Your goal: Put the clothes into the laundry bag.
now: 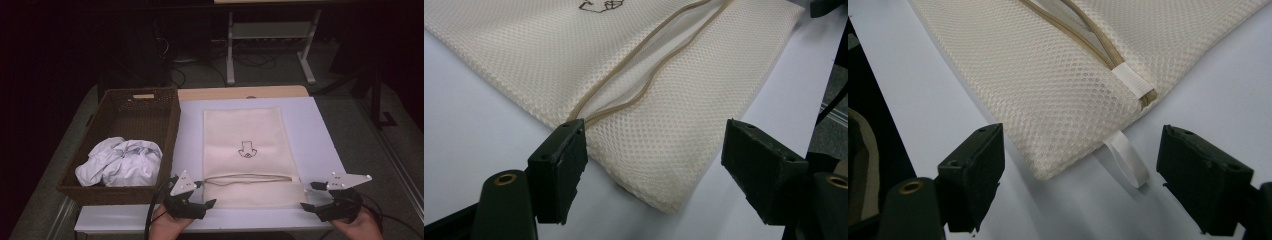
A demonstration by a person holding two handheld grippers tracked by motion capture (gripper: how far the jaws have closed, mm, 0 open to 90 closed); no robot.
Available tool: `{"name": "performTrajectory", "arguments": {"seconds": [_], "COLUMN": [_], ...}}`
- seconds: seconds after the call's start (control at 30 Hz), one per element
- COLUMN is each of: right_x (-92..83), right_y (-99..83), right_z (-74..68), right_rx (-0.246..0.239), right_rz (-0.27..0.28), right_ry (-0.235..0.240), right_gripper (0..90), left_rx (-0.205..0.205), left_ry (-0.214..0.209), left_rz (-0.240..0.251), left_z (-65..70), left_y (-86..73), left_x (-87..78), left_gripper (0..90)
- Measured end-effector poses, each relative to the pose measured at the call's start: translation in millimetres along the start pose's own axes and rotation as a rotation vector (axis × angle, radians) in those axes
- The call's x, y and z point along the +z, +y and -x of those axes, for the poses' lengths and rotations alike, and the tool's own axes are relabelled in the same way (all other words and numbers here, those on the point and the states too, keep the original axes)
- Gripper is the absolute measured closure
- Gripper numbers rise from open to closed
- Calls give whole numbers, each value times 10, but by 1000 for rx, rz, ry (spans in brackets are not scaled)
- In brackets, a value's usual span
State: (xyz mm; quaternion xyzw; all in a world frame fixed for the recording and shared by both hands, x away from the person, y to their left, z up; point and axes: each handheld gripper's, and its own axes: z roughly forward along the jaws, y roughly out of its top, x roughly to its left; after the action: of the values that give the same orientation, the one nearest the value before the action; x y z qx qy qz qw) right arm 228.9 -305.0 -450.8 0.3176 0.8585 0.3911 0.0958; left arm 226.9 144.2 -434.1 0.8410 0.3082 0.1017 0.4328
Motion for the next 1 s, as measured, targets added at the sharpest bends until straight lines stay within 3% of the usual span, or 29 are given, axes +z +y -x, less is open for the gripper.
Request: {"name": "performTrajectory", "arguments": {"seconds": [0.47,0.77,1.0], "right_x": [65,207,392], "right_y": [146,532,954], "right_z": [-6,-81,-122], "right_rx": [-31,-110,-213], "right_rz": [4,-38,-59], "right_ry": [26,55,96], "right_gripper": [190,215,247], "left_rx": [-5,8,-1], "left_ry": [2,0,2], "left_rz": [0,-13,-14], "left_z": [22,47,34], "left_y": [10,43,40], "left_x": [2,-29,-31], "left_gripper": [253,250,251]}}
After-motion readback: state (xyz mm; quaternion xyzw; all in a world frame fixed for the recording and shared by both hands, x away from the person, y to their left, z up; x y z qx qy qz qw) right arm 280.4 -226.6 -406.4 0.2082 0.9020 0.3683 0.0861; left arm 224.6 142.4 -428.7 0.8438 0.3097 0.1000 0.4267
